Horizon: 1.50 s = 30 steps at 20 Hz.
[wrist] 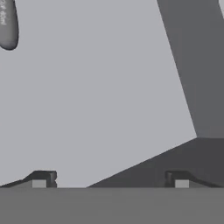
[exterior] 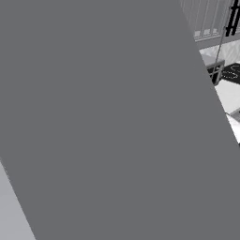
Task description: Pick the measuring cup from the drawer and place it on the counter.
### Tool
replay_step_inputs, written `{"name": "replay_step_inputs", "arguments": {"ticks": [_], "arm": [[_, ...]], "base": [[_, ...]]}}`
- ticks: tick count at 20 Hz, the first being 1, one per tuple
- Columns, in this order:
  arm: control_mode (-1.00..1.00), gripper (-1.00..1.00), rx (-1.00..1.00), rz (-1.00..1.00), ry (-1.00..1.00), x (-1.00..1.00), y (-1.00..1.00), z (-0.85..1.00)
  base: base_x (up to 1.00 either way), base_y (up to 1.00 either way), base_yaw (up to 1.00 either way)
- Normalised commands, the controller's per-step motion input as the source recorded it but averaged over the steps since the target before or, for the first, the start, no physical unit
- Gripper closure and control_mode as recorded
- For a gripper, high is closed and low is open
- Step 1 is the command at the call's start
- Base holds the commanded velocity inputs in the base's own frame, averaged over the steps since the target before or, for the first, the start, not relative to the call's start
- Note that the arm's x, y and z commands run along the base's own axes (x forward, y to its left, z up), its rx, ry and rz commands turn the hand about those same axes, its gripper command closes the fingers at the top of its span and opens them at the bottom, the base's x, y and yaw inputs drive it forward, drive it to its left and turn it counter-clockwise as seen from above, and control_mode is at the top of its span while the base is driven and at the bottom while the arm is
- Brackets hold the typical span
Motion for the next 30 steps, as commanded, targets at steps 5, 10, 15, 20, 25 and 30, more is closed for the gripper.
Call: {"name": "replay_step_inputs", "arguments": {"ticks": [5,10,15,20,25,30], "arm": [[-1.0,-1.0,0.09,0.1,-0.19,-0.89,-0.7,0.91],[-1.0,-1.0,0.03,0.15,-0.37,-0.04,-0.19,1.0],[-1.0,-1.0,0.05,0.12,-0.28,0.42,0.13,0.96],[-1.0,-1.0,0.0,0.03,0.02,0.53,0.68,0.01],[-1.0,-1.0,0.02,0.0,0.24,0.09,0.45,-0.09],[-1.0,-1.0,0.13,-0.04,0.31,0.02,0.21,0.0]], "base": [[0.0,0.0,0.0],[0.0,0.0,0.0],[0.0,0.0,0.0],[0.0,0.0,0.0],[0.0,0.0,0.0],[0.0,0.0,0.0]]}}
